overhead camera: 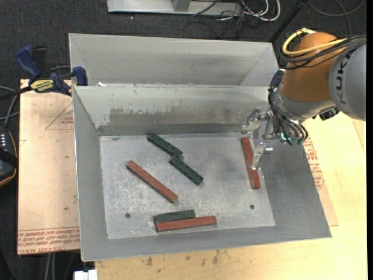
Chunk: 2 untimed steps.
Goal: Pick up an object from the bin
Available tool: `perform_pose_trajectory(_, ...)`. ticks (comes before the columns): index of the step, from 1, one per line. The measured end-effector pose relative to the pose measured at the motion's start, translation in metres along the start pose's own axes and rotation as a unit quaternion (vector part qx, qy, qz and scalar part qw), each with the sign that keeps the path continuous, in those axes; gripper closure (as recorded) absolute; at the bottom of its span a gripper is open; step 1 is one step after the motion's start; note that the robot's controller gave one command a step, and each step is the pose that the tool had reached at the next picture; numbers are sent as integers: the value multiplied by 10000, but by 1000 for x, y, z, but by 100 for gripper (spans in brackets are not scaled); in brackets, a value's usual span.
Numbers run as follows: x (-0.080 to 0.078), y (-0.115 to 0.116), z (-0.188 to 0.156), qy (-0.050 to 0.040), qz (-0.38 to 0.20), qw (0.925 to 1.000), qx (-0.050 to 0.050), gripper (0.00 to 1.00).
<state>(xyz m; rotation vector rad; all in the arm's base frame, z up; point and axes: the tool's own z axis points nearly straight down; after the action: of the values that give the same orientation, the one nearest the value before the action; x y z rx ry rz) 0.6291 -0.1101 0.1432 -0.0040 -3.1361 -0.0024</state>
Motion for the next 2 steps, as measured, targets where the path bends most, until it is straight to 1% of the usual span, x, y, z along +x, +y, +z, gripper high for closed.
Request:
perform_pose_trajectory(1,-2,0,-5,-36,-10,10000,5,0)
perform_pose_trajectory(2,-1,-8,13,-51,-1312,9913,10,0)
